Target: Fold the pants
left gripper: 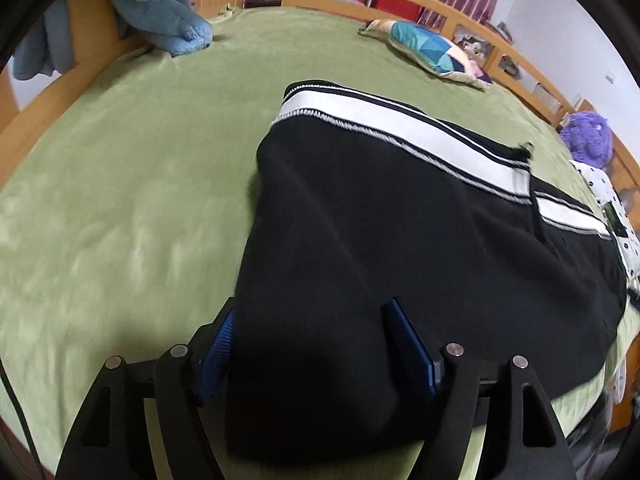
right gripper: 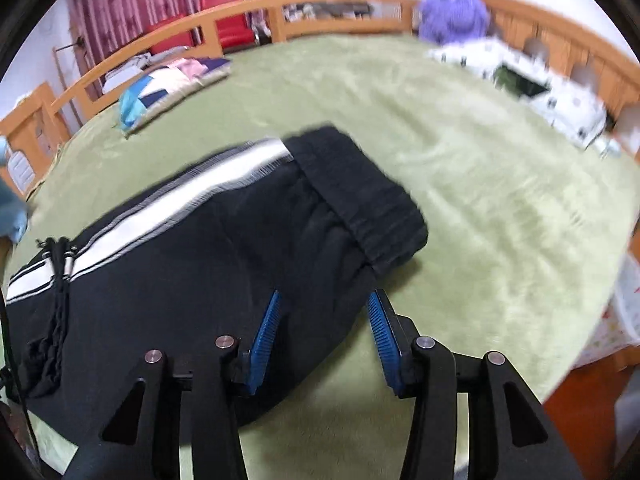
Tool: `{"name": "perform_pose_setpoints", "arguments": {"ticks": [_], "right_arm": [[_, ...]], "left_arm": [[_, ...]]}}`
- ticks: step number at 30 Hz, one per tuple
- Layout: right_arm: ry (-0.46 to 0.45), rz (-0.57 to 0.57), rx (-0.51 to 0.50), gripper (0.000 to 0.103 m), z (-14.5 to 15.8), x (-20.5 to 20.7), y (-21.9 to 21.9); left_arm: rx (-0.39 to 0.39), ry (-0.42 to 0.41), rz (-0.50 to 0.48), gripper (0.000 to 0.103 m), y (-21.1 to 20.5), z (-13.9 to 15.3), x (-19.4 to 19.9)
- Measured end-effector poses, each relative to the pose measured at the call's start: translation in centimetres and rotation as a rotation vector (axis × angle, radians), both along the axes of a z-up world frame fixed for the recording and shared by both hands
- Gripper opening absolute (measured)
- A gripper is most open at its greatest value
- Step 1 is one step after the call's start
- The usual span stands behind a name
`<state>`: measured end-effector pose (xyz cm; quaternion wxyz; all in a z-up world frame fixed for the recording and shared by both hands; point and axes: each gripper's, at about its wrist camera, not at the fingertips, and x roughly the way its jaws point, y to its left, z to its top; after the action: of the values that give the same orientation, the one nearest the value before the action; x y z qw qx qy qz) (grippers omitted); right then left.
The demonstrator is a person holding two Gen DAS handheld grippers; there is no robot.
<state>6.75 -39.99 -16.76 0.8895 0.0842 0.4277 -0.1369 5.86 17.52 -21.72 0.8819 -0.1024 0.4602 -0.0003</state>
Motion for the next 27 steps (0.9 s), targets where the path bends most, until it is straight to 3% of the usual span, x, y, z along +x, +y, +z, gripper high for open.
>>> {"name": "perform_pose_setpoints", "arguments": {"ticks": [2,6,15,18,19,21,23,25,27], "right_arm": [[-0.047,0.014,-0.020,0.047,1.6,-0.8,1.7],[-0.078,0.207,0.021,0.048,3.0,0.3,8.5],[-0.041,0.597,0.107,0.041,-0.3,2.4,24.5],[0.019,0.638,0.087,0.039,-2.0,3.0,26.9],[0.062,0.660,0.059,0.017,-2.9,2.9,27.8],[0.047,0.681,0.018,0.010,-3.1,1.9,28.1],[-0.064,0.708,0.118,0.008,-1.4,0.0,26.6],[-0.132,0.661,0.269,0.008,-0.2,-1.3,23.9],[-0.128,0.634,0.277,0.008,-0.4,-2.0,23.2]], "left_arm": [[-0.006,-0.009,-0.005,0.073,0.0,0.4,-1.1],[-0.034,0.007,-0.011,0.074,0.6,0.9,-2.6],[-0.038,-0.005,0.041,0.074,3.3,2.7,-6.4],[-0.057,-0.006,0.065,0.074,4.4,2.7,-7.2],[-0.065,-0.006,0.071,0.074,4.7,2.6,-7.4],[-0.076,-0.008,0.079,0.074,5.2,2.6,-7.7],[-0.083,-0.010,0.080,0.074,5.6,2.5,-7.8],[-0.089,-0.011,0.075,0.074,5.8,2.3,-7.9],[-0.097,-0.008,0.069,0.074,5.8,2.1,-7.6]]}}
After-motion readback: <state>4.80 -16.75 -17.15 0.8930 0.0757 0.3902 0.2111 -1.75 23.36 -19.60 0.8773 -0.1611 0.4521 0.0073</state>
